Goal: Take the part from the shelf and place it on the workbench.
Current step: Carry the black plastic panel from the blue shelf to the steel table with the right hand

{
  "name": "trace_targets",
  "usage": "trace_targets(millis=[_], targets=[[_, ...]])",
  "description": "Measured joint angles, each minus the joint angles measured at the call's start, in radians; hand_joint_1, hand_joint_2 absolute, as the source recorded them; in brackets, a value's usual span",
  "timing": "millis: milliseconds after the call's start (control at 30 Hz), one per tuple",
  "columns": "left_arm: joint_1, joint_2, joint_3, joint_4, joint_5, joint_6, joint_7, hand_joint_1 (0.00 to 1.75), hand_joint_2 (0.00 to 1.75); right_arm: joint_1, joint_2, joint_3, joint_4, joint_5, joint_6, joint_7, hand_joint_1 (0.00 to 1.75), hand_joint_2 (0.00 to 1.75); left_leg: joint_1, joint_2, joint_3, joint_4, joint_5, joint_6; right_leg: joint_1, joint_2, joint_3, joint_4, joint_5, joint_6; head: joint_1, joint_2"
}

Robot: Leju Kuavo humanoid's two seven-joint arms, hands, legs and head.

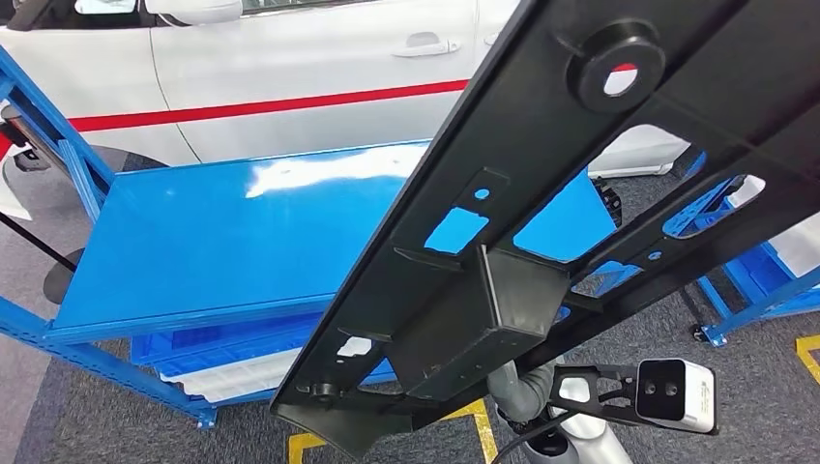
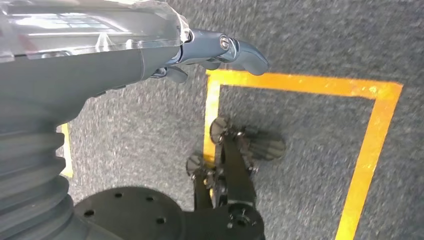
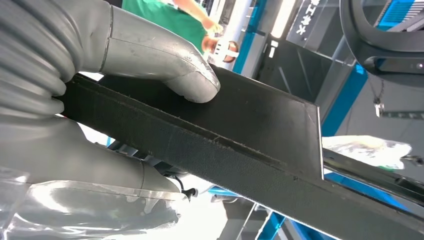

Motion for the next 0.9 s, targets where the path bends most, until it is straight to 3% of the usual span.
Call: trace_targets(millis=[67, 133, 167, 200, 267, 333, 400, 467, 533, 600, 633, 667, 700, 733, 767, 833, 900], targets=[[0.001, -0.002, 0.000, 0.000, -0.004, -0.003, -0.001, 0.00, 1.75, 0.003, -0.002, 0.000, 0.003, 0.007, 0.004, -0.008, 1.75, 1.75, 0.005, -0.001, -0.033, 0.095, -0.086, -0.011, -0.002, -0.003, -0.020, -0.002, 0.020, -0.011, 0.000, 0.000], [0.001, -0.003, -0.001, 0.000, -0.016, -0.010, -0.003, 0.00, 1.75, 0.010, -0.004, -0.001, 0.007, 0.024, 0.011, -0.022, 1.75, 1.75, 0.008, -0.001, -0.065, 0.225, -0.163, -0.020, 0.001, -0.003, -0.043, -0.001, 0.037, -0.014, 0.000, 0.000], [0.001, -0.003, -0.001, 0.000, -0.023, -0.014, -0.004, 0.00, 1.75, 0.015, -0.005, -0.003, 0.008, 0.033, 0.015, -0.028, 1.75, 1.75, 0.009, -0.001, -0.066, 0.263, -0.173, -0.022, 0.002, -0.004, -0.055, 0.000, 0.045, -0.013, 0.000, 0.000], [0.001, -0.003, -0.002, 0.000, -0.030, -0.017, -0.004, 0.00, 1.75, 0.021, -0.006, -0.006, 0.009, 0.042, 0.022, -0.033, 1.75, 1.75, 0.009, -0.001, -0.049, 0.262, -0.161, -0.022, 0.002, -0.004, -0.065, 0.001, 0.053, -0.012, 0.000, 0.000], [0.001, -0.002, -0.003, 0.000, -0.041, -0.021, -0.003, 0.00, 1.75, 0.032, -0.008, -0.019, 0.009, 0.058, 0.045, -0.036, 1.75, 1.75, 0.009, -0.001, 0.040, 0.151, -0.110, -0.016, 0.003, -0.004, -0.083, 0.002, 0.068, -0.008, 0.000, 0.000], [-0.002, 0.000, -0.005, 0.000, -0.047, -0.023, -0.002, 0.00, 1.75, 0.039, -0.008, -0.034, 0.006, 0.064, 0.080, -0.038, 1.75, 1.75, 0.005, -0.003, 0.139, 0.004, -0.092, -0.005, 0.006, -0.003, -0.094, 0.003, 0.082, 0.000, 0.000, 0.000], [-0.003, 0.001, -0.007, 0.000, -0.051, -0.022, -0.001, 0.00, 1.75, 0.042, -0.006, -0.050, 0.003, 0.057, 0.107, -0.039, 1.75, 1.75, -0.002, -0.004, 0.168, -0.055, -0.098, 0.006, 0.005, -0.004, -0.099, 0.000, 0.096, 0.011, 0.000, 0.000], [-0.002, 0.002, -0.008, 0.000, -0.054, -0.018, -0.001, 0.00, 1.75, 0.042, -0.003, -0.069, 0.003, 0.047, 0.115, -0.040, 1.75, 1.75, -0.002, -0.001, 0.158, -0.063, -0.082, 0.020, 0.004, -0.002, -0.103, -0.001, 0.104, 0.024, 0.000, 0.000], [-0.004, 0.002, -0.009, 0.000, -0.058, -0.013, 0.000, 0.00, 1.75, 0.044, -0.002, -0.093, 0.002, 0.043, 0.117, -0.042, 1.75, 1.75, 0.003, 0.003, 0.146, -0.072, -0.060, 0.036, 0.004, 0.001, -0.122, 0.039, 0.058, 0.034, 0.000, 0.000], [-0.004, 0.002, -0.009, 0.000, -0.059, -0.008, 0.001, 0.00, 1.75, 0.051, -0.002, -0.115, 0.002, 0.050, 0.123, -0.042, 1.75, 1.75, 0.005, 0.005, 0.124, -0.071, -0.041, 0.044, 0.002, 0.003, -0.160, 0.156, -0.038, 0.040, 0.000, 0.000], [-0.003, 0.001, -0.009, 0.000, -0.057, -0.005, 0.002, 0.00, 1.75, 0.056, -0.002, -0.122, 0.003, 0.054, 0.127, -0.043, 1.75, 1.75, 0.004, 0.005, 0.111, -0.068, -0.033, 0.044, 0.001, 0.003, -0.177, 0.222, -0.074, 0.042, 0.000, 0.000], [-0.003, 0.000, -0.009, 0.000, -0.056, -0.002, 0.002, 0.00, 1.75, 0.060, -0.001, -0.127, 0.004, 0.058, 0.130, -0.043, 1.75, 1.75, 0.004, 0.005, 0.097, -0.064, -0.026, 0.043, 0.000, 0.003, -0.184, 0.269, -0.089, 0.045, 0.000, 0.000], [-0.002, -0.001, -0.009, 0.000, -0.054, 0.001, 0.002, 0.00, 1.75, 0.061, 0.000, -0.129, 0.005, 0.061, 0.131, -0.043, 1.75, 1.75, 0.004, 0.005, 0.083, -0.059, -0.020, 0.041, -0.002, 0.003, -0.175, 0.283, -0.082, 0.046, 0.000, 0.000], [-0.003, -0.002, -0.009, 0.000, -0.053, 0.003, 0.001, 0.00, 1.75, 0.060, 0.002, -0.129, 0.007, 0.062, 0.127, -0.043, 1.75, 1.75, 0.005, 0.005, 0.071, -0.053, -0.016, 0.039, -0.003, 0.002, -0.147, 0.257, -0.059, 0.046, 0.000, 0.000], [-0.003, -0.004, -0.009, 0.000, -0.054, 0.003, 0.001, 0.00, 1.75, 0.057, 0.003, -0.128, 0.009, 0.062, 0.119, -0.043, 1.75, 1.75, 0.005, 0.005, 0.060, -0.046, -0.012, 0.036, -0.005, 0.002, -0.102, 0.198, -0.032, 0.045, 0.000, 0.000], [-0.004, -0.007, -0.009, 0.000, -0.056, 0.002, 0.000, 0.00, 1.75, 0.049, 0.003, -0.123, 0.009, 0.056, 0.098, -0.043, 1.75, 1.75, 0.004, 0.005, 0.040, -0.031, -0.006, 0.029, -0.002, 0.003, -0.015, 0.065, -0.012, 0.038, 0.000, 0.000], [-0.004, -0.009, -0.009, 0.000, -0.059, 0.000, -0.001, 0.00, 1.75, 0.043, 0.003, -0.118, 0.009, 0.049, 0.084, -0.043, 1.75, 1.75, 0.002, 0.005, 0.029, -0.024, 0.003, 0.017, 0.003, 0.004, 0.014, 0.006, -0.018, 0.029, 0.000, 0.000]])
